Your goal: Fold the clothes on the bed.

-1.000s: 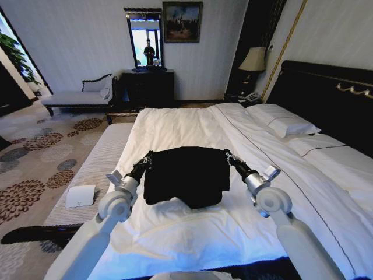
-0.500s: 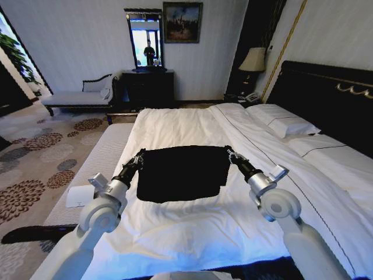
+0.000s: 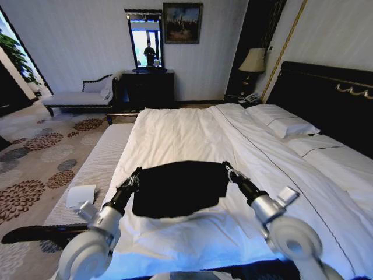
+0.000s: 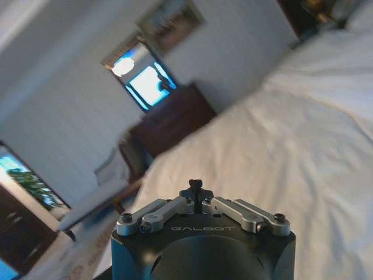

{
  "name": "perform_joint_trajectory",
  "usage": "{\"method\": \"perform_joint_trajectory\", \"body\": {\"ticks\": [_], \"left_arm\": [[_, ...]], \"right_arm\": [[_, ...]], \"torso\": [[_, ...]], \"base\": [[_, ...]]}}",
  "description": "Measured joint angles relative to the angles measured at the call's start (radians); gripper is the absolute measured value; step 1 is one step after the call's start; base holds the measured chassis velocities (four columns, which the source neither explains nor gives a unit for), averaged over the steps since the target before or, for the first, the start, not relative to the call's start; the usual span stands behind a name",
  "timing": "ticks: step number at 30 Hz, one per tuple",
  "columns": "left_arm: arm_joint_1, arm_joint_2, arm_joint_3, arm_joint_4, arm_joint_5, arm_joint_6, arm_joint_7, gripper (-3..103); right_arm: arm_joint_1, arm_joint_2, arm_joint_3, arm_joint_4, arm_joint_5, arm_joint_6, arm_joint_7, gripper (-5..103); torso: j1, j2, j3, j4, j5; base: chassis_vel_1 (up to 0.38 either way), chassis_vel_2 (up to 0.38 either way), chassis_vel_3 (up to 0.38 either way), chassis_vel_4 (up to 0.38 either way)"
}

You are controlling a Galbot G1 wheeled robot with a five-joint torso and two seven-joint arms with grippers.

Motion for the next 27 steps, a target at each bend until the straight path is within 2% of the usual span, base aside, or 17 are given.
{"method": "perform_joint_trajectory", "body": {"ticks": [4,7,8,11,12,16,17,20,22,27], "left_arm": [[0.001,-0.003,0.025,0.000,-0.006,0.008,-0.019,4],[-0.119,-0.022,0.087,0.058,-0.007,0.009,-0.040,4],[-0.119,-0.022,0.087,0.058,-0.007,0.009,-0.040,4],[-0.270,-0.045,0.154,0.199,-0.018,0.011,-0.049,4],[-0.270,-0.045,0.154,0.199,-0.018,0.011,-0.049,4],[-0.477,-0.066,0.232,0.424,-0.033,0.012,-0.050,4],[-0.477,-0.066,0.232,0.424,-0.033,0.012,-0.050,4],[-0.625,-0.088,0.281,0.564,-0.059,0.012,-0.043,4],[-0.659,-0.095,0.293,0.603,-0.066,0.012,-0.038,4],[-0.798,-0.141,0.365,0.836,-0.037,0.008,0.001,4]], "right_arm": [[0.003,0.017,-0.017,0.001,0.033,-0.039,0.062,1],[0.082,0.012,-0.054,-0.038,0.109,-0.046,0.121,1],[0.082,0.012,-0.054,-0.038,0.109,-0.046,0.121,1],[0.183,-0.003,-0.109,-0.179,0.133,-0.044,0.136,1],[0.183,-0.003,-0.109,-0.179,0.133,-0.044,0.136,1],[0.327,-0.018,-0.201,-0.369,0.053,-0.020,0.083,1],[0.327,-0.018,-0.201,-0.369,0.053,-0.020,0.083,1],[0.463,-0.021,-0.284,-0.539,0.005,0.004,0.026,1],[0.504,-0.023,-0.315,-0.590,-0.019,0.014,0.005,1],[0.661,0.010,-0.420,-0.810,-0.134,0.063,-0.074,1]], "torso": [[0.000,0.000,0.000,0.0002,-0.0001],[0.000,0.000,0.000,0.0001,-0.0007],[0.000,0.000,0.000,0.0001,-0.0007],[0.000,0.000,0.000,0.0002,-0.0001],[0.000,0.000,0.000,0.0002,-0.0001],[0.000,0.000,0.001,-0.0001,-0.0003],[0.000,0.000,0.001,-0.0001,-0.0003],[0.000,0.000,0.001,0.0002,-0.0004],[0.000,0.000,0.001,0.0003,-0.0001],[0.000,0.000,0.000,0.0002,-0.0002]], "base": [[0.000,0.000,0.000,0.000],[0.000,0.000,0.000,0.000],[0.000,0.000,0.000,0.000],[0.000,0.000,0.000,0.000],[0.000,0.000,0.000,0.000],[0.000,0.000,0.000,0.000],[0.000,0.000,0.000,0.000],[0.000,0.000,0.000,0.000],[0.000,0.000,0.000,0.000],[0.000,0.000,0.000,0.000]]}}
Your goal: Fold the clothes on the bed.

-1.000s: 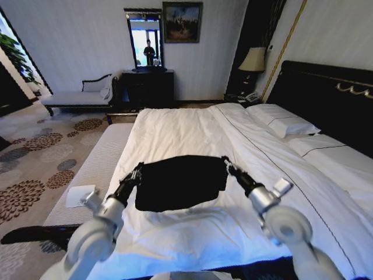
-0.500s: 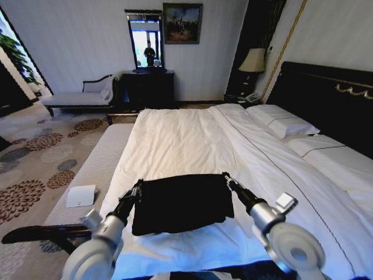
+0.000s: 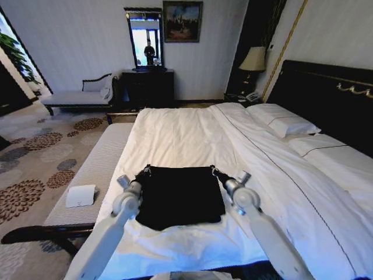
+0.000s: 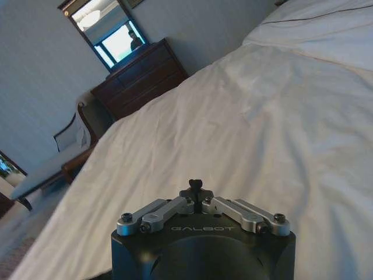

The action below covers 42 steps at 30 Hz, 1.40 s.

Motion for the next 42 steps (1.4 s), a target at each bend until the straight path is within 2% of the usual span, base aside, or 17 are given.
{"method": "perform_joint_trajectory", "body": {"ticks": [6,9,15,22,26,27,30,32,36,42], "left_arm": [[-0.099,-0.049,0.027,0.137,0.031,-0.013,0.029,4],[-0.194,-0.096,0.042,0.250,0.046,-0.028,0.052,4],[-0.262,-0.131,0.054,0.362,0.062,-0.049,0.091,4],[-0.245,-0.138,0.051,0.395,0.052,-0.082,0.151,4],[-0.202,-0.147,0.037,0.399,0.092,-0.115,0.181,4],[-0.202,-0.147,0.037,0.399,0.092,-0.115,0.181,4],[-0.166,-0.150,0.028,0.387,0.135,-0.137,0.198,4],[-0.157,-0.153,0.025,0.386,0.143,-0.140,0.201,4],[-0.119,-0.173,0.009,0.386,0.206,-0.186,0.231,4],[-0.067,-0.166,0.015,0.361,0.248,-0.222,0.236,4]], "right_arm": [[0.083,0.042,-0.042,-0.153,-0.087,0.043,-0.046,1],[0.145,0.079,-0.052,-0.246,-0.137,0.082,-0.062,1],[0.181,0.105,-0.050,-0.328,-0.206,0.130,-0.075,1],[0.133,0.123,-0.050,-0.344,-0.326,0.188,-0.101,1],[0.055,0.147,-0.038,-0.338,-0.457,0.253,-0.140,1],[0.055,0.147,-0.038,-0.338,-0.457,0.253,-0.140,1],[0.003,0.157,-0.019,-0.324,-0.547,0.323,-0.165,1],[-0.006,0.159,-0.015,-0.320,-0.562,0.336,-0.168,1],[-0.054,0.171,-0.002,-0.305,-0.674,0.411,-0.178,1],[-0.111,0.177,0.024,-0.277,-0.783,0.454,-0.197,1]], "torso": [[0.000,0.000,0.000,0.0002,0.0000],[0.000,0.000,0.000,-0.0002,-0.0001],[0.000,0.000,0.000,0.0000,0.0000],[0.000,0.000,0.000,-0.0001,0.0000],[-0.001,0.000,0.000,-0.0001,0.0001],[-0.001,0.000,0.000,-0.0001,0.0001],[0.000,0.000,0.000,0.0000,0.0001],[-0.001,0.000,0.000,0.0000,0.0001],[-0.001,0.000,0.000,0.0000,0.0000],[-0.001,0.000,0.000,0.0000,-0.0002]], "base": [[0.000,0.000,0.000,0.000],[0.000,0.000,0.000,0.000],[0.000,0.000,0.000,0.000],[0.000,0.000,0.000,0.000],[0.000,0.000,0.000,0.000],[0.000,0.000,0.000,0.000],[0.000,0.000,0.000,0.000],[0.000,0.000,0.000,0.000],[0.000,0.000,0.000,0.000],[0.000,0.000,0.000,0.000]]}}
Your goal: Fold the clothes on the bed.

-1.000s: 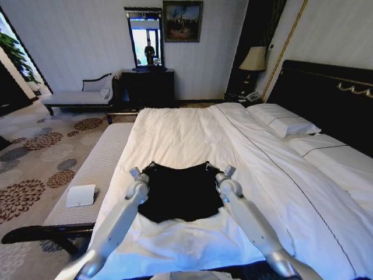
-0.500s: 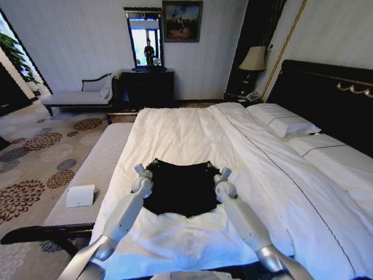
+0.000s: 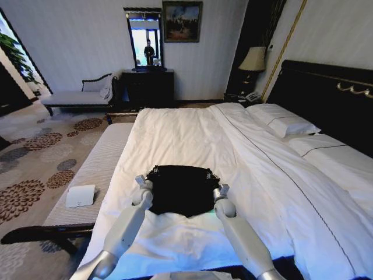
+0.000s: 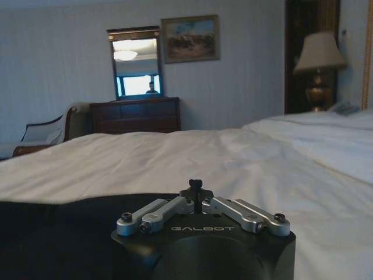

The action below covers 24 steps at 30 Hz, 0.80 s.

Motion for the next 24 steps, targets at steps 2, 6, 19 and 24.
{"method": "perform_joint_trajectory", "body": {"ticks": [2,6,19,24], "left_arm": [[0.032,0.015,0.007,-0.029,0.013,-0.007,-0.002,4],[0.071,0.038,0.008,-0.055,0.037,-0.020,-0.003,4],[0.207,0.098,-0.035,-0.165,0.059,-0.022,-0.017,4],[0.252,0.120,-0.050,-0.204,0.054,-0.022,-0.018,4]], "right_arm": [[-0.036,0.000,0.009,0.011,-0.058,0.019,-0.018,1],[-0.084,0.003,0.020,0.027,-0.102,0.038,-0.028,1],[-0.258,0.015,0.054,0.118,-0.177,0.075,-0.032,1],[-0.322,0.017,0.086,0.172,-0.180,0.085,-0.031,1]], "torso": [[0.000,0.000,0.000,-0.0001,0.0000],[0.000,0.000,0.000,-0.0001,0.0000],[0.000,0.000,0.000,0.0000,0.0000],[0.000,0.000,0.000,0.0000,0.0001]], "base": [[0.000,0.000,0.000,0.000],[0.000,0.000,0.000,0.000],[0.000,0.000,0.000,0.000],[0.000,0.000,0.000,0.000]]}}
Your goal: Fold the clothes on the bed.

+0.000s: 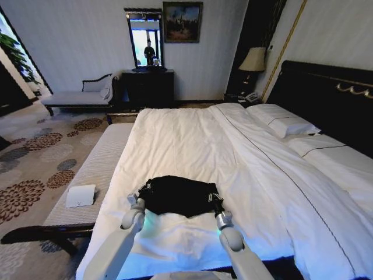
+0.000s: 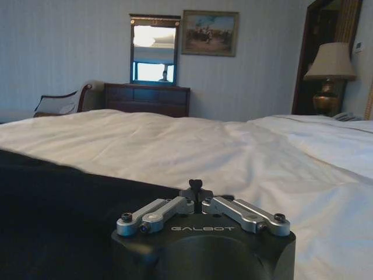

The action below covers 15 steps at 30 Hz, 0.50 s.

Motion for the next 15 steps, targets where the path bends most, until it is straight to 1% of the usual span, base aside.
{"method": "perform_joint_trajectory", "body": {"ticks": [7,13,15], "left_arm": [[0.050,0.021,-0.013,-0.047,0.015,-0.007,0.000,4],[0.062,0.033,-0.017,-0.065,0.021,-0.011,-0.004,4],[0.067,0.039,-0.015,-0.074,0.036,-0.014,-0.006,4]], "right_arm": [[-0.053,0.008,0.018,0.055,0.008,0.014,0.006,1],[-0.089,0.018,0.029,0.094,0.011,0.022,0.009,1],[-0.113,0.023,0.033,0.105,0.004,0.033,0.009,1]], "torso": [[0.000,0.000,0.000,0.0000,0.0001],[0.000,0.000,0.000,0.0000,0.0000],[0.000,0.000,0.000,0.0000,0.0000]], "base": [[0.000,0.000,0.000,0.000],[0.000,0.000,0.000,0.000],[0.000,0.000,0.000,0.000]]}}
